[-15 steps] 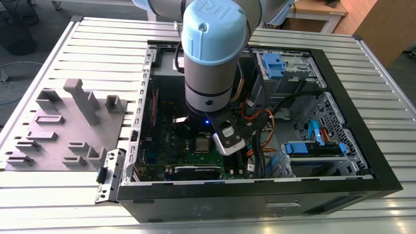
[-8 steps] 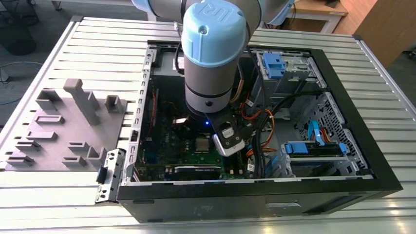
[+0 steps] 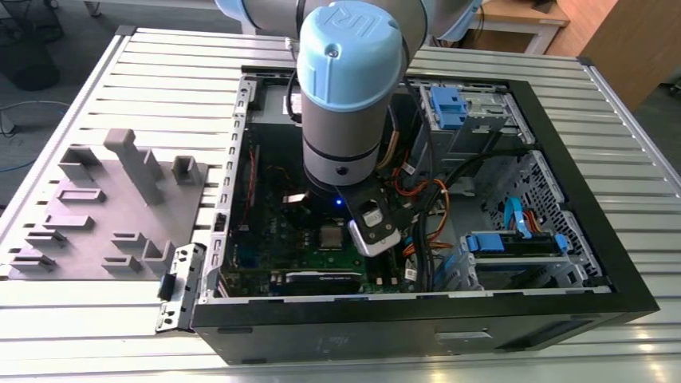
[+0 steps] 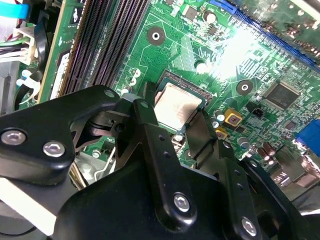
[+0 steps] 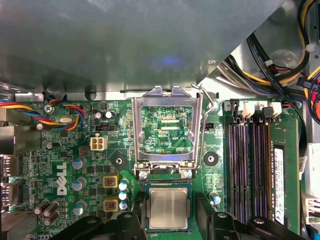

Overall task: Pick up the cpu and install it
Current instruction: 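Place the cpu into insertion slot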

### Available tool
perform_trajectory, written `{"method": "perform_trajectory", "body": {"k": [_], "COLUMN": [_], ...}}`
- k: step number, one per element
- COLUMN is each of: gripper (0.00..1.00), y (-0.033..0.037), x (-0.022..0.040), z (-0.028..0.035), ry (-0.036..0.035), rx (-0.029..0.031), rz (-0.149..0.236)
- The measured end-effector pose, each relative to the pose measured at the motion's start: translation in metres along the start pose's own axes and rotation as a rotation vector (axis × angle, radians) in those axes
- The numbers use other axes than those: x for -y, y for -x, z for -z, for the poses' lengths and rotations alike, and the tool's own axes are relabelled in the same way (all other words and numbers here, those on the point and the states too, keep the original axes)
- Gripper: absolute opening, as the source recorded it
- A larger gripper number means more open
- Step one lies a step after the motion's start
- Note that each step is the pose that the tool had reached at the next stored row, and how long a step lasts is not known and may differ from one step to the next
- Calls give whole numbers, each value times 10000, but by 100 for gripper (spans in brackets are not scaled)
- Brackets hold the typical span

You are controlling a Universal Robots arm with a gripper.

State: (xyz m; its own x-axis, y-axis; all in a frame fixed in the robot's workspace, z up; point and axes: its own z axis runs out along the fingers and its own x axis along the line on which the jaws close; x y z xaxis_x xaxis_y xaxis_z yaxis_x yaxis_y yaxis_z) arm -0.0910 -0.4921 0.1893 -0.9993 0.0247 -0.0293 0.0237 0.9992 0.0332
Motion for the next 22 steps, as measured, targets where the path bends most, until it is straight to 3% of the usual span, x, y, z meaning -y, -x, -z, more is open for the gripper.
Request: {"method": "perform_trajectory", "body": {"k": [17,19,22], "gripper": [52,46,46], "y": [-3,-3,-2], "x": [1,1,0], "z": [-16,-16,-18], "ry": [-2,-4,1], "rx": [-4,-2,1], "rz": [-1,-1,0]}}
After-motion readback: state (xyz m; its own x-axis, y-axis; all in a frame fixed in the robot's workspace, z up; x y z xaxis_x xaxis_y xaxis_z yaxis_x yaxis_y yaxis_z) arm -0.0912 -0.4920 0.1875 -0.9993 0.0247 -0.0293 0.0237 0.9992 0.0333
